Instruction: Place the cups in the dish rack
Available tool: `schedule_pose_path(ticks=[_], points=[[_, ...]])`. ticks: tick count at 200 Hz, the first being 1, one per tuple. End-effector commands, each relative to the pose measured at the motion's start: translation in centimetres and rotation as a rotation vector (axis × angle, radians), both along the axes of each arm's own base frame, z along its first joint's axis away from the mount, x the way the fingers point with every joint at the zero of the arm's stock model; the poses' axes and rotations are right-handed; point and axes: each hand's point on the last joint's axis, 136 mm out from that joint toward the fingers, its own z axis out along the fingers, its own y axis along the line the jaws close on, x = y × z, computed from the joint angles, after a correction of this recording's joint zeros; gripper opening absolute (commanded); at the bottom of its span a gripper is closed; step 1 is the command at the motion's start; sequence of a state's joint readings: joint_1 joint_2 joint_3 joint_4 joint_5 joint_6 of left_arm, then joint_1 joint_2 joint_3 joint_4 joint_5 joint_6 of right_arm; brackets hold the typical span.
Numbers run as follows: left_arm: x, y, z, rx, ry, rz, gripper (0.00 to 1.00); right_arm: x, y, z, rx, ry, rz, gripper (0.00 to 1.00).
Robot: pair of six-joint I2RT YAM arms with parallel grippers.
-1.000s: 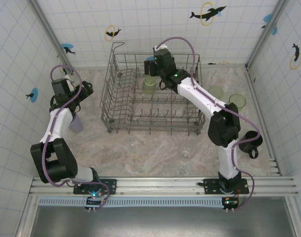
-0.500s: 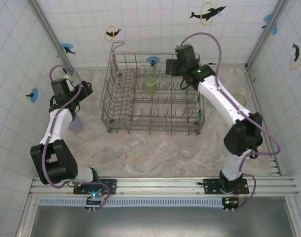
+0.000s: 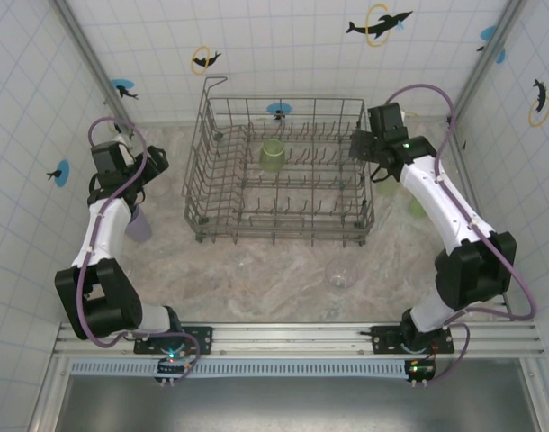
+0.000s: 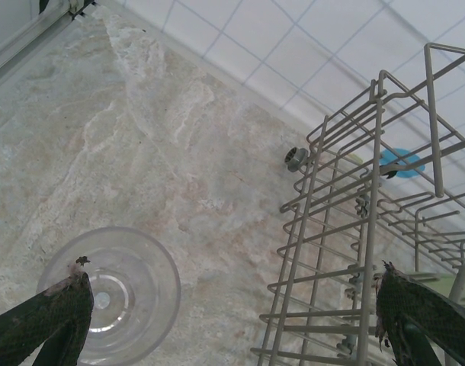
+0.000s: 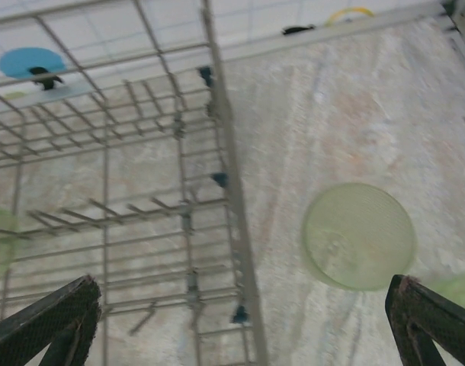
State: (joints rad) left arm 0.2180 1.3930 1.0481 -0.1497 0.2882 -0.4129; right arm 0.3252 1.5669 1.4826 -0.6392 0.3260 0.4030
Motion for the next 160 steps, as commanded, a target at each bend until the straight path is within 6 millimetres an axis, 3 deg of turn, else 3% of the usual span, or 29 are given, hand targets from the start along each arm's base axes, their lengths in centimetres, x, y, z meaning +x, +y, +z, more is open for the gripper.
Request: schedule_pose_path(ticks=[1,68,105,160], points=[[0.2,-0.2,1.6,-0.033,-0.029,-0.008,0.97,-1.5,-1.9,-0.3,0.015,0.017,-0.033,0.99],[-0.3,-0.7,3.2,-0.05,-0.068,-0.02,0.97,-1.8,-8.6,-2.1,-0.139,0.089,-0.105,1.0],[-0.6,-0.9,3.7,-0.057,-0.091,-0.021,0.97,-2.7,-9.8,-3.3,-0.153,0.159,-0.107,0.98],[-0.5,-0.8,3.5,-0.064,-0.088,-0.013,0.97,-3.6,-11.3,-5.9,-0.147,0.238,-0.106,0.87]])
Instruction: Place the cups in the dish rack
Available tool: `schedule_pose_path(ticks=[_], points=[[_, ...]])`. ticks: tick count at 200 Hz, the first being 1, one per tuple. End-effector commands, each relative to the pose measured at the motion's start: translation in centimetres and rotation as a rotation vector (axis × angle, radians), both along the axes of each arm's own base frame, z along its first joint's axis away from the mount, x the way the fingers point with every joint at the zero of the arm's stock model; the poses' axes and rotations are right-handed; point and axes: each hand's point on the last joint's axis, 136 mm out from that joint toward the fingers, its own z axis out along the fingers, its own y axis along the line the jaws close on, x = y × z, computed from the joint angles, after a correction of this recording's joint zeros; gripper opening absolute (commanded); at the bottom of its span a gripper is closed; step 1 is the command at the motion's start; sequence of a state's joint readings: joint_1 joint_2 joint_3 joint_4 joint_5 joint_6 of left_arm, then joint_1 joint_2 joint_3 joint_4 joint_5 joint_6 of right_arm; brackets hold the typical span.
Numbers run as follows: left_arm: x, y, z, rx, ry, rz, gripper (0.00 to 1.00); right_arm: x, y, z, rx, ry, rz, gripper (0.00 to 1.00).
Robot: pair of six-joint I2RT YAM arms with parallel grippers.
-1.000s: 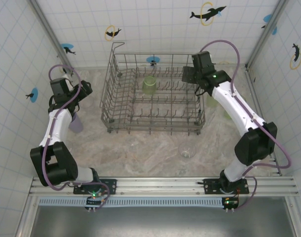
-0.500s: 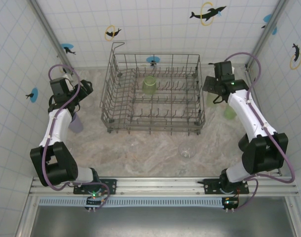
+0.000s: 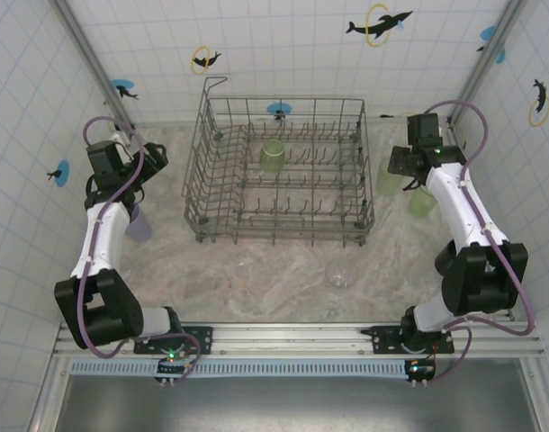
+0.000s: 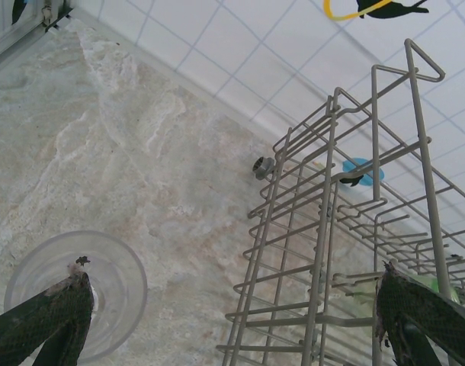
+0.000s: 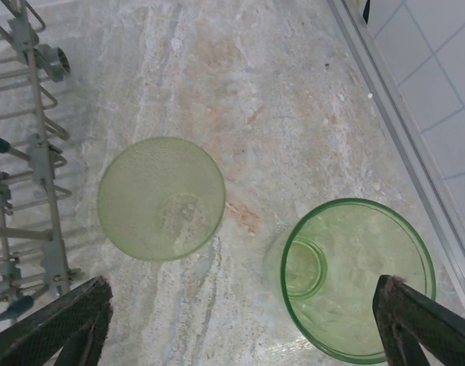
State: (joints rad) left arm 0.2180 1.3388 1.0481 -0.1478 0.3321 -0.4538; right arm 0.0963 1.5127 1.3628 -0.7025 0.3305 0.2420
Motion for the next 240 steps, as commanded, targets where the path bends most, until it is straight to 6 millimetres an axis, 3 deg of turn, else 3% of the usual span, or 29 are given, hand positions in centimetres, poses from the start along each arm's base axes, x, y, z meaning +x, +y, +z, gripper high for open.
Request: schedule_pose_path(ticks=[1,83,122,178,201,240], points=[[0.1,0.1,1.1,-0.02,-0.032,0.004,0.97,-1.0,-1.0,-2.3,-0.004,0.091,0.001,0.87],[0.2,-0.5,0.9,-0.062,-0.033,-0.013,0.97,-1.8,-0.9,-5.2,0.056,0.165,0.005,0.68],[0.2,-0.5,0.7,-0.065,-0.028,-0.013,0.97,-2.2,-2.0,-6.2,0.017,0.196,-0.031,0.62],[0.3,-0.7,0.7,-0.084,-0.031,-0.021,0.97,-1.4,-2.2,-7.4,0.047,0.234,-0.016,0.4],[0.3,-0.9,0.7,-0.095,-0.03,-0.026,0.97,-1.2,-2.2,-8.0,0.052,0.258,-0.011,0.36],[0.2,-1.0,0.8,-0.097,-0.034,-0.028,0.97,-1.2,-2.1,-9.0,0.069,0.286,-0.004,0.19]])
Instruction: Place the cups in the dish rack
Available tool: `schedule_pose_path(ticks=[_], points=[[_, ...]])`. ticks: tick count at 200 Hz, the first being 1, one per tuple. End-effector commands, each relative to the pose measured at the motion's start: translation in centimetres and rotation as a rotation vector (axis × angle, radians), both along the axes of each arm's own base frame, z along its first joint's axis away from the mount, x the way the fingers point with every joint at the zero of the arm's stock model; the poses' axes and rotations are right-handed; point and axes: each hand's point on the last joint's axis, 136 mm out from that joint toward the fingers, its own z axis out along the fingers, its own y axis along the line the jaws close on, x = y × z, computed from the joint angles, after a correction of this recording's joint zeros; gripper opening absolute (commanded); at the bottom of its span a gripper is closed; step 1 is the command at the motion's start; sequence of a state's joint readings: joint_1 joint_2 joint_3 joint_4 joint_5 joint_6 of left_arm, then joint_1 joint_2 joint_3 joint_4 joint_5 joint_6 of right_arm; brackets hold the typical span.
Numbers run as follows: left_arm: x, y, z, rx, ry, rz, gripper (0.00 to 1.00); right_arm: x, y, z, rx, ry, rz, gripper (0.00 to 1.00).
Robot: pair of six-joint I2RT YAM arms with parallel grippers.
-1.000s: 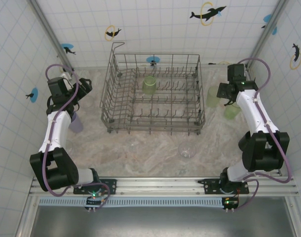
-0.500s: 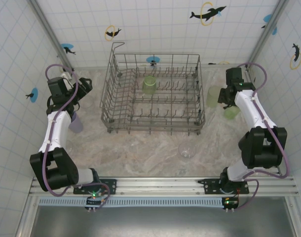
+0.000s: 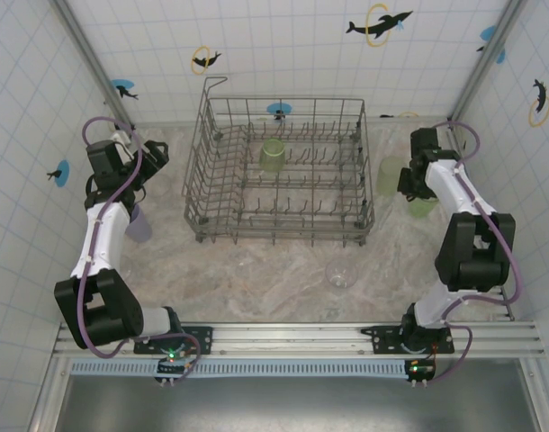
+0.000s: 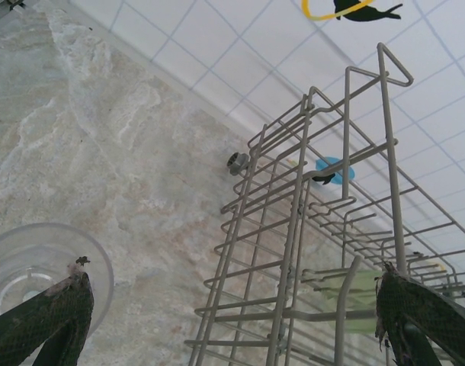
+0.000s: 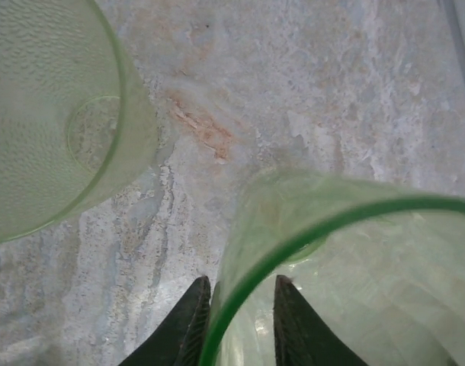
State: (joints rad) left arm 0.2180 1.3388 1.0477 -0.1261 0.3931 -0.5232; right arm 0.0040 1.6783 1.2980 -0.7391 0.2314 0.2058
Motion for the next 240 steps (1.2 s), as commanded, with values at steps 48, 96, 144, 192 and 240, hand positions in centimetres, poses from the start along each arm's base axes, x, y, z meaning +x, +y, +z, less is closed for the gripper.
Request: schedule_pose_path(ticks=[48,96,144,192,240], points=[[0.1,0.0,0.4,-0.008,-0.025,-0.005,0.97,0.1,0.0,0.9,0.018,-0.005,0.006,0.0],[0.4,1.0,0.7,0.058,-0.024,0.021,0.97,0.0,-0.2,4.4,0.009,-0.084,-0.005,0.0],[0.9,-0.1,1.8,0.03,-0.046,-0.025,0.97,-0.1,0.2,8.7,0.006,-0.201,0.013,0.0],[0.4,-2.2,2.0,-0.088,-0.039,-0.087,0.97,1.2,2.5,13.3,0.115,-0.372,0.07,0.0],[0.1,-4.2,3.5,-0.171,-0.052,-0.157,0.97,2.5,8.9,16.3,0.292,-0.542,0.182,0.0]])
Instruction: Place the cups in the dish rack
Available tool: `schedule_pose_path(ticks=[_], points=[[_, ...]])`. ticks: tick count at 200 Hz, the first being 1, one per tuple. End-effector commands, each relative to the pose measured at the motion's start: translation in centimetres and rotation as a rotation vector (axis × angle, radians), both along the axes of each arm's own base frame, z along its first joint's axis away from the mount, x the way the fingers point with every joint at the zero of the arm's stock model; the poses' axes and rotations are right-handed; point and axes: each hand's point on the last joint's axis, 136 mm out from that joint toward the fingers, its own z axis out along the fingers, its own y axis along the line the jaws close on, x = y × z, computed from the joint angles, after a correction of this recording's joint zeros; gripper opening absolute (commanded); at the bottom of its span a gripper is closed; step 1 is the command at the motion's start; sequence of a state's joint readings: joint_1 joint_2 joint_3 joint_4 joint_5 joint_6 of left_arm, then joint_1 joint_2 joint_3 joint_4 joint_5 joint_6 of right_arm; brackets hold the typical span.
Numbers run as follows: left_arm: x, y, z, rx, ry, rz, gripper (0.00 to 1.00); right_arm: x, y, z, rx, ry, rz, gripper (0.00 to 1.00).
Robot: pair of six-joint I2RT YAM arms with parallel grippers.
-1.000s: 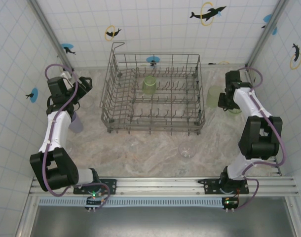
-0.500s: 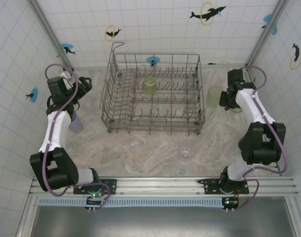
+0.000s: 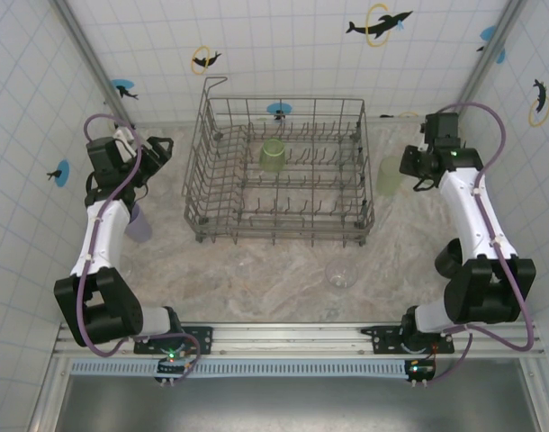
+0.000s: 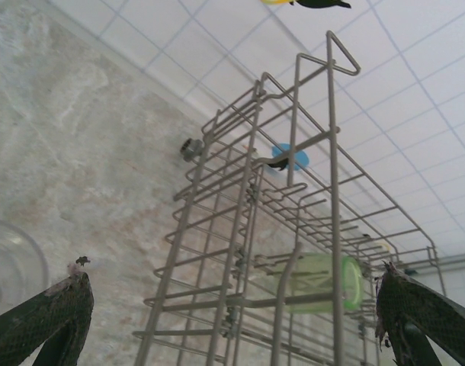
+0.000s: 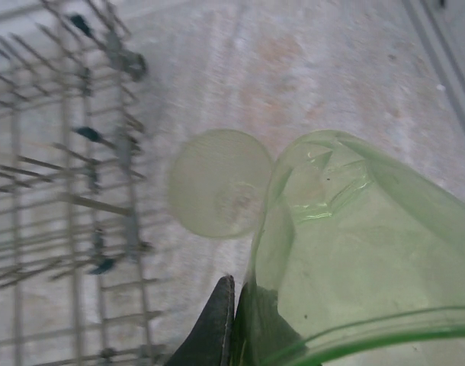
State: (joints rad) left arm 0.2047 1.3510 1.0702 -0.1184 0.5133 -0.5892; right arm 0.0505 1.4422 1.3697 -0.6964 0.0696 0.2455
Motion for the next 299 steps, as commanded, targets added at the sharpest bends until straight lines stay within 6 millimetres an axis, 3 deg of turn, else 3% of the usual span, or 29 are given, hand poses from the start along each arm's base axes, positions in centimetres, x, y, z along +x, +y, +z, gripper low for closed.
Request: schedule_pose_path(ticks=[1,43,88,145,245,299], points=[[-0.1,-1.7,2.3,-0.064,-0.04,-0.066,0.97,1.4,4.4,4.6,0.116,-0.197,0.093,0.0],[-0.2,-3.3,4.4,-0.103,-0.069,-0.109,0.97,1.9,9.1,6.5,0.167,-0.27,0.183,0.0],[-0.4,-4.7,6.0,-0.109,-0.097,-0.128,0.97,1.4,14.9,8.4,0.344,-0.354,0.322,0.0],[-0.3,-9.5,8.1,-0.111,-0.129,-0.227,0.97,0.6,19.4,8.6,0.535,-0.402,0.44,0.0],[0.4,-14.1,8.7,-0.211,-0.108,-0.26,0.97,-1.7,22.4,10.4,0.841,-0.538,0.574,0.0],[0.9,-18.2,8.1,-0.286,-0.074,-0.339,0.97,-2.8,23.1,10.8,0.951,-0.574,0.629,0.0]])
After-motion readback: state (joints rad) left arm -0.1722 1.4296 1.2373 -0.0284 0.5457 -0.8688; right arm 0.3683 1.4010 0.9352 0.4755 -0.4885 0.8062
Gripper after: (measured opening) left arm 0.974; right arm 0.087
